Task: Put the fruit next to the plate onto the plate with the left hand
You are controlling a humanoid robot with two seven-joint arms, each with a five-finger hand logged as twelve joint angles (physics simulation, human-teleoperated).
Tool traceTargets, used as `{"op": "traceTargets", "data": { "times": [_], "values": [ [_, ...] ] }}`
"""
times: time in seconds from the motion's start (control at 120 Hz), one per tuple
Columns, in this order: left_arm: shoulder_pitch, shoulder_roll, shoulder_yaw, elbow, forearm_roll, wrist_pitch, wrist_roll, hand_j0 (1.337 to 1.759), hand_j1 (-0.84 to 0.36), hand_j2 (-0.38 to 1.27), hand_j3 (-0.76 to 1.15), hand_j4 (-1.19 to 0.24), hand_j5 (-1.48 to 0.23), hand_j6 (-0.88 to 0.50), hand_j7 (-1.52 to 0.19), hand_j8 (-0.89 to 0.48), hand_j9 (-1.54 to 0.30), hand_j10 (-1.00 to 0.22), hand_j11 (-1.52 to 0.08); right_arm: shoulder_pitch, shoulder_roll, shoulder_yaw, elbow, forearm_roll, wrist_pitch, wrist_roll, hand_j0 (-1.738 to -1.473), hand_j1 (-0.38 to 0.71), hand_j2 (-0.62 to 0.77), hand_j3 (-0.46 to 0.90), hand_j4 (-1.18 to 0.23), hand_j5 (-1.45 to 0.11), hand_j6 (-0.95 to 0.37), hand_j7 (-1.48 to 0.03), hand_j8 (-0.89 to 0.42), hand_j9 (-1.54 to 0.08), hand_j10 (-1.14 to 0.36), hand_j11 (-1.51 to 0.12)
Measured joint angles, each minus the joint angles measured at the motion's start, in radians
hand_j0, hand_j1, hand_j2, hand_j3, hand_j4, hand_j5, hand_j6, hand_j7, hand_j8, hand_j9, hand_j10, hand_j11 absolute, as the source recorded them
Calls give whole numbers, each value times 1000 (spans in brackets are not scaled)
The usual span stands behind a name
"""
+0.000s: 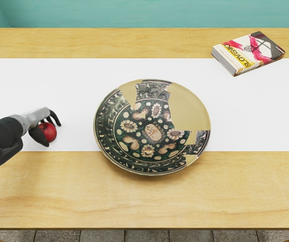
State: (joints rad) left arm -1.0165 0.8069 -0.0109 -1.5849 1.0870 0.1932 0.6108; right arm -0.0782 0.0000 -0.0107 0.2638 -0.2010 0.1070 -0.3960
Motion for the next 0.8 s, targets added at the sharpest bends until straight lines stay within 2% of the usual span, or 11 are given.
{"op": "traceTargets", "data": {
  "times": [0.075, 0.142, 0.333, 0.6, 0.8],
  "values": [
    [0, 0, 0, -1, -2, -1, 0, 1656, -345, 291, 0, -554, -738, -442, -739, -435, -737, -554, -737, 0, 0, 0, 0, 0, 0, 0, -1658, -349, 0, 0, 0, 0, 1, 0, 1, 0, 0, 0],
    [0, 1, 0, -2, -6, -7, 0, 1654, -383, 270, 0, -602, -839, -359, -840, -353, -833, -616, -834, 0, 0, 0, 0, 0, 0, 0, -1658, -349, 0, 0, 0, 0, 1, 0, 1, 0, 0, 0],
    [-8, 41, -8, -33, -11, -20, 0, 1647, -426, 301, 0, -471, -1054, -228, -1053, -237, -1052, -509, -1045, 0, 0, 0, 0, 0, 0, 0, -1658, -349, 0, 0, 0, 0, 1, 0, 0, 0, 0, 0],
    [-47, 117, -33, -123, -29, -29, 0, 1640, -482, 377, 0, -391, -1183, -131, -1170, -159, -1158, -454, -1157, 5, 0, 0, 0, 0, 0, 0, -1658, -349, 0, 0, 0, 0, 0, 0, 0, 0, 0, 0],
    [-93, 107, -160, -159, -88, -163, 0, 1637, -489, 371, 0, -381, -1219, -105, -1202, -143, -1184, -437, -1184, 9, 0, 0, 0, 1, 0, 0, -1658, -349, 0, 0, 0, 0, 0, 0, 0, 0, 0, 0]
  ]
}}
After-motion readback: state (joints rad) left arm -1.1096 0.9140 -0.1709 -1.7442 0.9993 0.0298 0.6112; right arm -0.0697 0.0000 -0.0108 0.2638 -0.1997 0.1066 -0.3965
